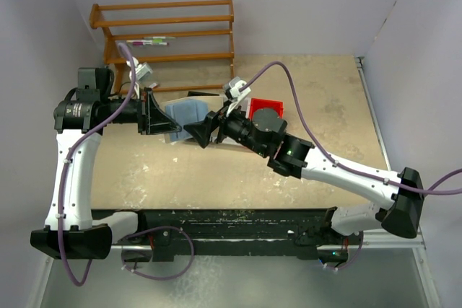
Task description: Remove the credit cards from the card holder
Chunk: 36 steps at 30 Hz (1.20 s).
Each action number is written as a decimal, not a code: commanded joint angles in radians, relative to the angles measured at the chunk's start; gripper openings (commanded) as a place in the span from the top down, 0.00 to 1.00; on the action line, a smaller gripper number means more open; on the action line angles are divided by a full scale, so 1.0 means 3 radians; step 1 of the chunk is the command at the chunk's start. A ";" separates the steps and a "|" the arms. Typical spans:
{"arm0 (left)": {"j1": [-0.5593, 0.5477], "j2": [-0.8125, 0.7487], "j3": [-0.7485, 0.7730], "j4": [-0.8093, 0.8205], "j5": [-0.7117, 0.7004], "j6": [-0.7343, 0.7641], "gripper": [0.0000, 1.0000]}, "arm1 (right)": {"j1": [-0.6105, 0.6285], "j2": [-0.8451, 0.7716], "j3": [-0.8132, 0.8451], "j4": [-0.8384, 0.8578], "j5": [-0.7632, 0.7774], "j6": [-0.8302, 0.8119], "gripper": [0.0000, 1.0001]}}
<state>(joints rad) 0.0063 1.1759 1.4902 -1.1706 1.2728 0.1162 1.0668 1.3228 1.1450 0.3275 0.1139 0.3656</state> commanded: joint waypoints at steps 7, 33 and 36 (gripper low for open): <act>0.0005 -0.0039 0.0084 -0.0130 0.0699 0.0176 0.98 | 0.0016 -0.0028 0.0084 -0.0044 0.0212 -0.0043 0.34; 0.0005 -0.0074 0.0058 -0.0168 0.1077 0.0202 0.77 | 0.0008 -0.0341 -0.0174 0.0017 -0.0070 0.0187 0.80; 0.0005 -0.0083 0.0066 -0.0170 0.1102 0.0205 0.81 | -0.0005 -0.0408 -0.0241 0.0043 -0.0060 0.0214 0.82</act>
<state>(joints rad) 0.0132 1.1793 1.4902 -1.2148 1.4403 0.1761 1.0786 1.2312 1.0988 0.3248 0.0811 0.4271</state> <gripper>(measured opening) 0.214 0.191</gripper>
